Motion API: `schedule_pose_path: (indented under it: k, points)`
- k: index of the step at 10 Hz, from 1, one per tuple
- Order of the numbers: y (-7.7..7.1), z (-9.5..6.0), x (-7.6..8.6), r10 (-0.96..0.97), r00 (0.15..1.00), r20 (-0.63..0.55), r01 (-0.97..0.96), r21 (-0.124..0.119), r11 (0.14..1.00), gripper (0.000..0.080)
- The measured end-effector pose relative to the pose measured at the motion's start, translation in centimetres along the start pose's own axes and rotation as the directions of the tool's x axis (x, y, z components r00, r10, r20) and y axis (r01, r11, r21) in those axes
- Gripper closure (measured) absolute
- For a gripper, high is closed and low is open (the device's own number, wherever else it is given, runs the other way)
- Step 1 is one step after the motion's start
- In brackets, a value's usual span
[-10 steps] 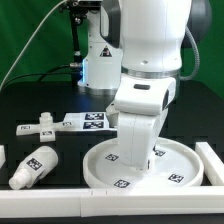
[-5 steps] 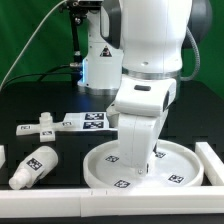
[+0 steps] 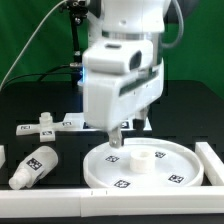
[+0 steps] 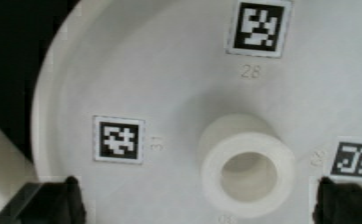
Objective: Assemble round table
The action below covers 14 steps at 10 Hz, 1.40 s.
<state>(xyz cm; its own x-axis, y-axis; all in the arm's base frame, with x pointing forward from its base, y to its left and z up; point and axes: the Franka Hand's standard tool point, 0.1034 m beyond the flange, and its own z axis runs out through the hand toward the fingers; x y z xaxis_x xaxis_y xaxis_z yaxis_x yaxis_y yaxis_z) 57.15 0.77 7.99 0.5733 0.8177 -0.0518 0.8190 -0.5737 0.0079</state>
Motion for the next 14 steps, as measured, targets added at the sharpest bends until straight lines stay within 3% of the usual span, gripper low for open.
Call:
schedule_pose_path:
  k: [1, 3, 5, 6, 7, 9, 10, 14]
  points:
    - [-0.5, -0.8, 0.3, 0.021, 0.999, 0.050, -0.022, 0.025, 0.999, 0.0151]
    - [-1.7, -0.2, 1.3, -0.004, 0.991, 0.136, -0.004, 0.060, 0.998, 0.0151]
    - [-1.5, -0.1, 1.3, 0.018, 0.992, 0.126, -0.025, 0.057, 0.998, 0.0151]
    - [-0.7, 0.1, 0.6, 0.076, 0.991, 0.108, -0.084, 0.067, 0.994, 0.0151]
    - [0.8, -0.3, -0.6, 0.182, 0.977, 0.107, -0.194, 0.112, 0.975, 0.0151]
    - [3.9, -0.6, -1.3, 0.347, 0.932, 0.103, -0.360, 0.163, 0.919, 0.0151]
    - [3.9, -0.6, -1.1, 0.432, 0.895, 0.114, -0.445, 0.149, 0.883, 0.0151]
    - [3.8, -0.4, -1.1, 0.599, 0.788, 0.139, -0.614, 0.129, 0.779, 0.0151]
